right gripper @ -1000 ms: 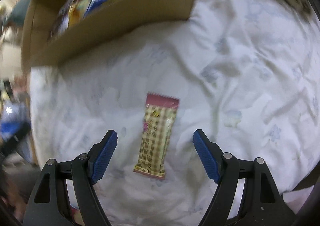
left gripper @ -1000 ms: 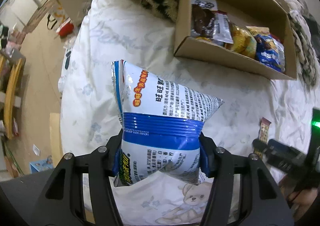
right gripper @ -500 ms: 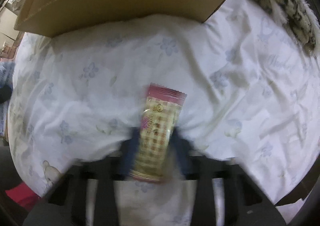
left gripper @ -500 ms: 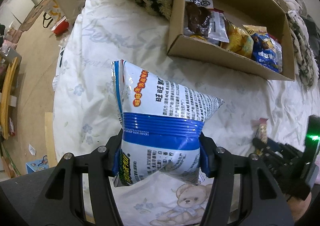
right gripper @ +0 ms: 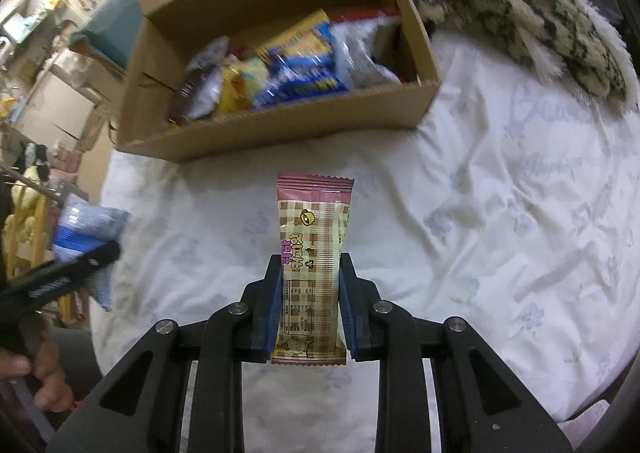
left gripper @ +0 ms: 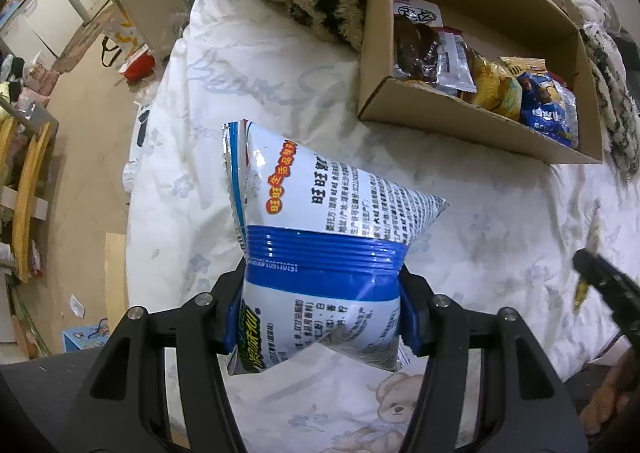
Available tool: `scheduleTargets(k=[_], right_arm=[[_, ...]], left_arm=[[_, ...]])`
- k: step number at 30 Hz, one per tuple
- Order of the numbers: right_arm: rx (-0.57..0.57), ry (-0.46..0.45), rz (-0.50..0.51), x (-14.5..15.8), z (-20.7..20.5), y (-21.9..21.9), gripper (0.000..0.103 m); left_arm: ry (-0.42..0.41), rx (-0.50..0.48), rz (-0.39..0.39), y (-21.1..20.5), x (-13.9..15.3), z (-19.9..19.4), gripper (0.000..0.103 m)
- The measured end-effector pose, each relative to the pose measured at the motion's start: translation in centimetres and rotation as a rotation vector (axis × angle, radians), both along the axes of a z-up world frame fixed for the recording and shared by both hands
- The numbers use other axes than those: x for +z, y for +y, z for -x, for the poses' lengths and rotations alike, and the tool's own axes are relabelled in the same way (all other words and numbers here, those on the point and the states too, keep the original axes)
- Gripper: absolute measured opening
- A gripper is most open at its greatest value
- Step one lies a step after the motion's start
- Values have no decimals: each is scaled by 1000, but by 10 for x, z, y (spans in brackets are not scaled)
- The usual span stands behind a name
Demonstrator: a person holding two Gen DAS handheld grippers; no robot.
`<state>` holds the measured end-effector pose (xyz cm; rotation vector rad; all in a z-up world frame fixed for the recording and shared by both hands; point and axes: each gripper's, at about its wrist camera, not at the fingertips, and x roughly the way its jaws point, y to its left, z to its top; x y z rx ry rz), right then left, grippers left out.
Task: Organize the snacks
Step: 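Carry the chip bag with the left tool while the right tool carries the wafer bar into the box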
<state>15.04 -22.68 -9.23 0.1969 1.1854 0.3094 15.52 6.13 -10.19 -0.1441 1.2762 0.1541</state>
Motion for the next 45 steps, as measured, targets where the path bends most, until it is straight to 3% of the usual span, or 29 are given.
scheduleTargets(k=[12,16,21,32,38,45], right_arm=[[-38,-185,-156,53,-15,0,27],[-57,-263,-183,78,-20,-12,27],[-101,-319,-225,98,-33,-31,27],[-150,-325,-254,105,-67,-50,27],[-143,-281,-255,92,-95,-45,27],[-106,-185,-193,54,-127,-27,27]], left_arm=[[-193,54,-23,5,38,4,56],[-311,16,-44,-5,74,-2,56],[-391,-54,-63,-21,107,-22,56],[-387,-99,-43,-47,119,-81,56],[-363,-138,-62,-65,102,-104,57],[-278,-167,-51,-78,68,-125,59]])
